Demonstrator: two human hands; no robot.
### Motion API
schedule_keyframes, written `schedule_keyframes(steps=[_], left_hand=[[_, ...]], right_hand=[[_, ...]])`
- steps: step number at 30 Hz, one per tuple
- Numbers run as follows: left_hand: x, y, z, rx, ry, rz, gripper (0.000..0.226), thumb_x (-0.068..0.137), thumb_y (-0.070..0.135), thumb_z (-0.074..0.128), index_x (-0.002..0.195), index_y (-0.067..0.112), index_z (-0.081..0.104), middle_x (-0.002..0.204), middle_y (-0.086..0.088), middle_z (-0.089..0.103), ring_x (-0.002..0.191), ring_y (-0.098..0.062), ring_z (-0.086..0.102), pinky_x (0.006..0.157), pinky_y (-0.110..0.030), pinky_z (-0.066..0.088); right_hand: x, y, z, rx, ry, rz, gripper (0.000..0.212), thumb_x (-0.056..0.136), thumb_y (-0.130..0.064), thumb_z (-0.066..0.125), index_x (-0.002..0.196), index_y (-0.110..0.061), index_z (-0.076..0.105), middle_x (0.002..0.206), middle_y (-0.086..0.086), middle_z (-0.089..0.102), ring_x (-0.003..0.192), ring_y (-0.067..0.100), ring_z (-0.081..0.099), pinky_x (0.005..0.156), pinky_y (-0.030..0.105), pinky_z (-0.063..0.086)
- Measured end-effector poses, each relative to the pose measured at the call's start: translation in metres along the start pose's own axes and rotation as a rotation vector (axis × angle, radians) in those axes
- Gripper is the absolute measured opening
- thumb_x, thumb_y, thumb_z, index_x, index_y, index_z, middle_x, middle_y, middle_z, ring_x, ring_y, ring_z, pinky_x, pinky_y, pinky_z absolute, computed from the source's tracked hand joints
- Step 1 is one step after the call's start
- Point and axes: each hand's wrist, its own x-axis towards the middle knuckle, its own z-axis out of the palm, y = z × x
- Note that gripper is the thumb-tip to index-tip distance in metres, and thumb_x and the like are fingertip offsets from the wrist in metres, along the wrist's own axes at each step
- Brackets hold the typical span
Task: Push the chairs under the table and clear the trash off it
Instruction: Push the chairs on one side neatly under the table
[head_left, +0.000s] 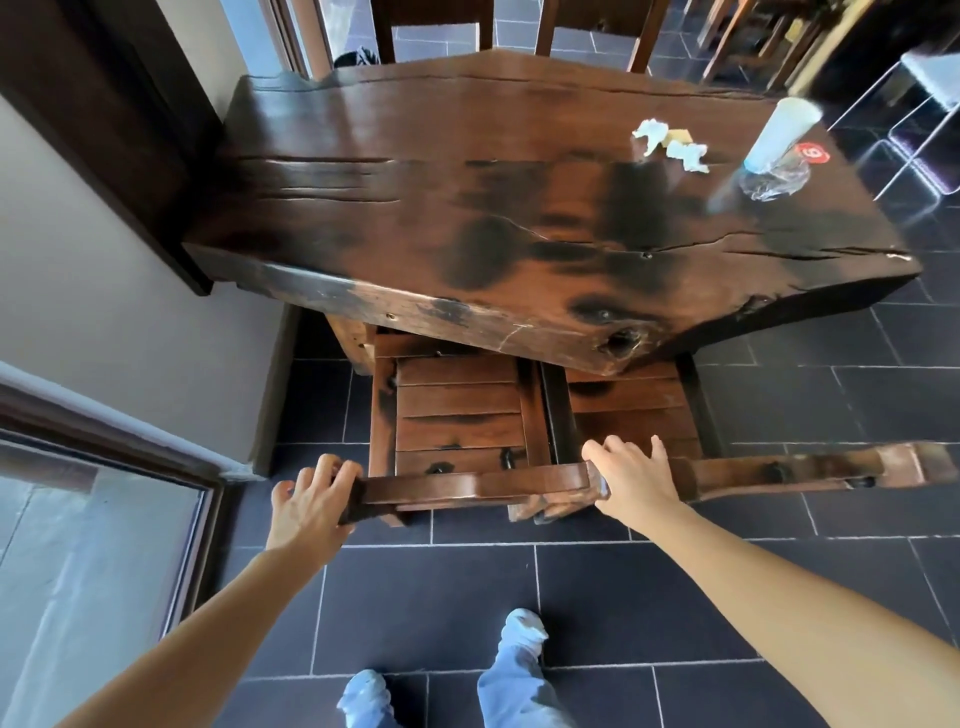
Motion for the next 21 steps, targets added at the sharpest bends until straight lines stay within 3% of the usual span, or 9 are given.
schedule_keyframes(steps=[3, 6, 8, 11, 13, 17, 21], left_hand=[[-0.002, 0.006, 0.000, -0.013, -0.003, -0.073, 0.062, 0.073, 0.032, 0.075, 0.124, 0.033, 0.040, 0.122, 0.003, 0.040, 0.112, -0.021, 0.047, 0.094, -0.040, 0.038], [-0.003, 0.014, 0.000, -0.028, 0.007, -0.139, 0.063, 0.072, 0.028, 0.076, 0.124, 0.031, 0.041, 0.122, 0.000, 0.040, 0.113, -0.024, 0.046, 0.095, -0.043, 0.040], [-0.003, 0.020, 0.000, -0.044, 0.016, -0.183, 0.066, 0.073, 0.022, 0.073, 0.129, 0.028, 0.039, 0.130, -0.002, 0.037, 0.122, -0.025, 0.039, 0.103, -0.048, 0.036], [-0.007, 0.034, 0.003, -0.003, -0.003, -0.252, 0.080, 0.077, 0.028, 0.068, 0.142, 0.018, 0.022, 0.150, -0.007, 0.018, 0.141, -0.027, 0.015, 0.114, -0.058, 0.016], [-0.013, 0.052, 0.006, 0.021, 0.035, -0.209, 0.084, 0.080, 0.033, 0.066, 0.145, 0.013, 0.017, 0.156, -0.008, 0.011, 0.145, -0.026, 0.006, 0.114, -0.059, 0.008], [-0.014, 0.102, 0.006, -0.071, 0.085, -0.064, 0.084, 0.077, 0.030, 0.068, 0.145, 0.013, 0.021, 0.156, -0.005, 0.017, 0.144, -0.022, 0.016, 0.115, -0.052, 0.013], [0.004, 0.145, 0.002, -0.192, 0.031, 0.039, 0.079, 0.081, 0.023, 0.063, 0.146, 0.018, 0.017, 0.157, 0.000, 0.018, 0.143, -0.019, 0.020, 0.116, -0.043, 0.019]], right_hand=[[-0.001, 0.004, -0.004, 0.037, -0.033, -0.033, 0.061, 0.078, -0.028, 0.074, 0.129, -0.030, 0.041, 0.124, -0.001, 0.053, 0.114, 0.021, 0.054, 0.105, 0.053, 0.033], [-0.001, 0.011, -0.009, 0.102, -0.073, -0.110, 0.076, 0.077, -0.031, 0.074, 0.140, -0.030, 0.031, 0.131, 0.000, 0.050, 0.119, 0.023, 0.050, 0.100, 0.049, 0.038], [-0.004, 0.018, -0.011, 0.162, -0.066, -0.148, 0.088, 0.075, -0.035, 0.077, 0.145, -0.028, 0.023, 0.141, 0.000, 0.045, 0.129, 0.023, 0.044, 0.106, 0.051, 0.034], [-0.014, 0.037, -0.008, 0.171, -0.031, -0.131, 0.095, 0.073, -0.040, 0.077, 0.148, -0.029, 0.020, 0.150, -0.001, 0.034, 0.139, 0.022, 0.031, 0.114, 0.054, 0.021], [-0.022, 0.050, -0.002, 0.083, -0.027, -0.141, 0.094, 0.074, -0.040, 0.076, 0.148, -0.028, 0.019, 0.149, -0.001, 0.034, 0.140, 0.021, 0.028, 0.114, 0.054, 0.021], [-0.020, 0.073, -0.005, 0.135, 0.010, -0.178, 0.093, 0.074, -0.032, 0.080, 0.147, -0.027, 0.023, 0.146, 0.002, 0.041, 0.131, 0.023, 0.041, 0.103, 0.040, 0.042], [-0.013, 0.073, -0.006, 0.096, -0.089, -0.265, 0.102, 0.071, -0.033, 0.081, 0.149, -0.030, 0.016, 0.146, 0.002, 0.039, 0.134, 0.025, 0.036, 0.100, 0.047, 0.041]])
